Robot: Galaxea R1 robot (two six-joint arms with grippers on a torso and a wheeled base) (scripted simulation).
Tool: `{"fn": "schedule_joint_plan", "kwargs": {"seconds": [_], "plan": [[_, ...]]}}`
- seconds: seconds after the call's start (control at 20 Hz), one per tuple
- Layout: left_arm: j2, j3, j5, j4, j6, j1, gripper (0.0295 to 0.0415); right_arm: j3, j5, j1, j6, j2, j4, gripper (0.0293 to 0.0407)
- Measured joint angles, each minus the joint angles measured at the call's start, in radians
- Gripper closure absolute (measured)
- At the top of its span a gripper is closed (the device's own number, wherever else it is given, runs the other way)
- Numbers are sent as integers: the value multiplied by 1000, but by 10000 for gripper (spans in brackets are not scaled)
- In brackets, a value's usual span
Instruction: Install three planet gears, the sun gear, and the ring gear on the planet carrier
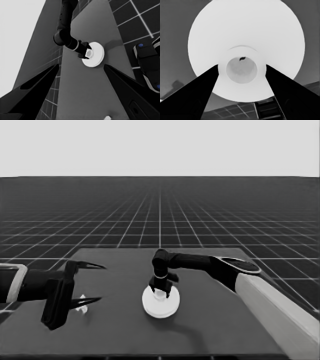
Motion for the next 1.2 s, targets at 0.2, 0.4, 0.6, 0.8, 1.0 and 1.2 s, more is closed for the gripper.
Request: {"fn": "schedule_joint_plan", "kwargs": {"seconds": [0.2, 0.4, 0.6, 0.8, 1.0, 1.2], "plan": [[0, 0, 0, 0, 0, 0, 326, 0, 0, 0, 35, 0, 0, 349], [0, 0, 0, 0, 0, 0, 326, 0, 0, 0, 70, 0, 0, 349], [0, 0, 0, 0, 0, 0, 326, 0, 0, 0, 96, 0, 0, 318], [0, 0, 0, 0, 0, 0, 326, 0, 0, 0, 99, 0, 0, 315], [0, 0, 0, 0, 0, 0, 326, 0, 0, 0, 100, 0, 0, 315], [0, 0, 0, 0, 0, 0, 326, 49, -28, 98, -329, -11, 79, 315]]}}
